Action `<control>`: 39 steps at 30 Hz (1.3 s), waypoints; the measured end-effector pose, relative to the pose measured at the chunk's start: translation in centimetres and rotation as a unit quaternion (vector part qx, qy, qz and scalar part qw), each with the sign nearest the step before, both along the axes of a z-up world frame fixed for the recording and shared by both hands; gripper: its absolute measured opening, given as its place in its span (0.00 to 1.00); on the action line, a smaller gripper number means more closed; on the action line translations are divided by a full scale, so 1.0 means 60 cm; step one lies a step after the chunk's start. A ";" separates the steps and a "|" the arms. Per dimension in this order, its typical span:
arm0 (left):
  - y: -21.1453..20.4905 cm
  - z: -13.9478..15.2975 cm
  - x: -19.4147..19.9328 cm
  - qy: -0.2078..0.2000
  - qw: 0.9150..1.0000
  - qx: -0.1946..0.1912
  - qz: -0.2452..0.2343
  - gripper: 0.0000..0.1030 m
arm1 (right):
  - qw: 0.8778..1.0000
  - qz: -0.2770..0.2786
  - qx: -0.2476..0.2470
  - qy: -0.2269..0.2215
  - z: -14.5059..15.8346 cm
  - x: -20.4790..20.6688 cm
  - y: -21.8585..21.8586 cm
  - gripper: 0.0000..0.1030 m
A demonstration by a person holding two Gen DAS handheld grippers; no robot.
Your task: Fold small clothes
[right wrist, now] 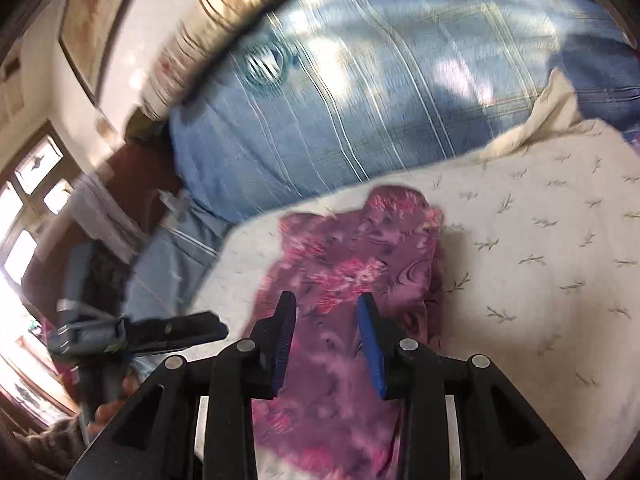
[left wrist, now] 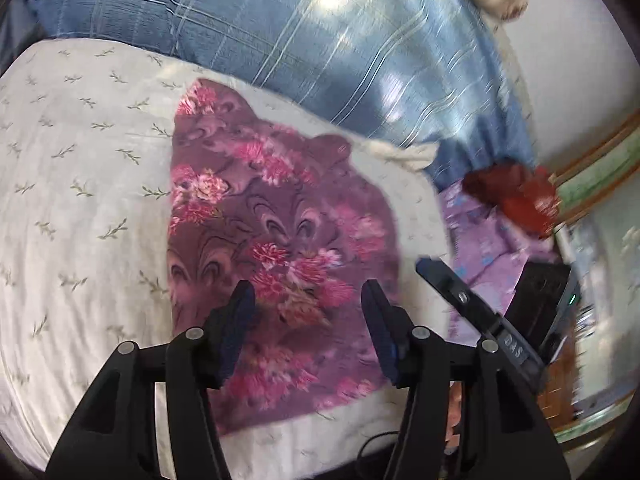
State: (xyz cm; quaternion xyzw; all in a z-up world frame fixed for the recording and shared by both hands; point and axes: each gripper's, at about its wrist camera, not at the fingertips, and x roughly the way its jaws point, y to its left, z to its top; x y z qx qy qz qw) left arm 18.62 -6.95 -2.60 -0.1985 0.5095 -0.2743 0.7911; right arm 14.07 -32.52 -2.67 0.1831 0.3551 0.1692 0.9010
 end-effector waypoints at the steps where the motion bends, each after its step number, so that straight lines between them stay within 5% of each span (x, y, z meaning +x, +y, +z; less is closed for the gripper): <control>1: -0.008 -0.021 0.007 0.006 1.000 0.018 0.002 0.53 | 0.999 -0.013 -0.034 0.024 -0.031 0.026 0.007 0.29; 3: -0.020 -0.068 0.026 0.028 0.999 0.035 -0.004 0.51 | 0.996 -0.019 -0.048 0.079 -0.090 0.060 0.002 0.22; 4: -0.019 -0.077 0.030 0.032 0.999 0.040 -0.005 0.41 | 0.997 -0.027 -0.002 0.076 -0.101 0.063 -0.016 0.22; 6: -0.005 -0.056 0.027 0.025 1.000 0.014 -0.012 0.40 | 0.995 -0.029 0.024 0.089 -0.086 0.065 -0.030 0.21; 8: 0.004 -0.023 0.030 -0.004 1.000 -0.008 -0.020 0.42 | 0.997 -0.027 0.052 0.052 -0.049 0.062 -0.044 0.26; 11: 0.006 0.011 0.060 -0.051 0.999 0.014 0.012 0.59 | 0.998 -0.037 0.049 0.030 -0.021 0.090 -0.051 0.26; 13: -0.005 -0.008 0.091 -0.034 0.999 0.024 0.018 0.59 | 0.998 -0.042 0.026 0.043 -0.034 0.118 -0.045 0.27; 16: -0.029 -0.073 0.135 0.021 0.998 0.049 0.019 0.58 | 0.991 -0.051 -0.028 0.120 -0.107 0.166 -0.035 0.26; 19: -0.042 -0.066 0.127 0.000 0.997 0.072 0.018 0.59 | 0.992 -0.063 -0.013 0.111 -0.092 0.168 -0.042 0.26; 21: -0.044 -0.047 0.107 -0.017 0.997 0.080 0.005 0.59 | 0.993 -0.062 -0.005 0.102 -0.075 0.149 -0.044 0.28; 25: -0.019 -0.019 0.048 -0.054 0.992 0.116 0.018 0.59 | 0.996 -0.051 -0.008 0.080 -0.043 0.069 -0.042 0.54; 29: 0.002 -0.017 -0.006 -0.060 0.986 0.152 0.032 0.60 | 0.996 -0.043 -0.034 0.071 -0.041 -0.016 -0.032 0.54; 34: -0.004 -0.034 -0.052 -0.072 0.975 0.205 0.035 0.60 | 0.989 -0.040 -0.079 0.119 -0.109 -0.071 -0.018 0.55; 39: -0.011 -0.039 -0.077 -0.079 0.971 0.224 0.025 0.60 | 0.990 -0.044 -0.088 0.100 -0.084 -0.097 -0.009 0.55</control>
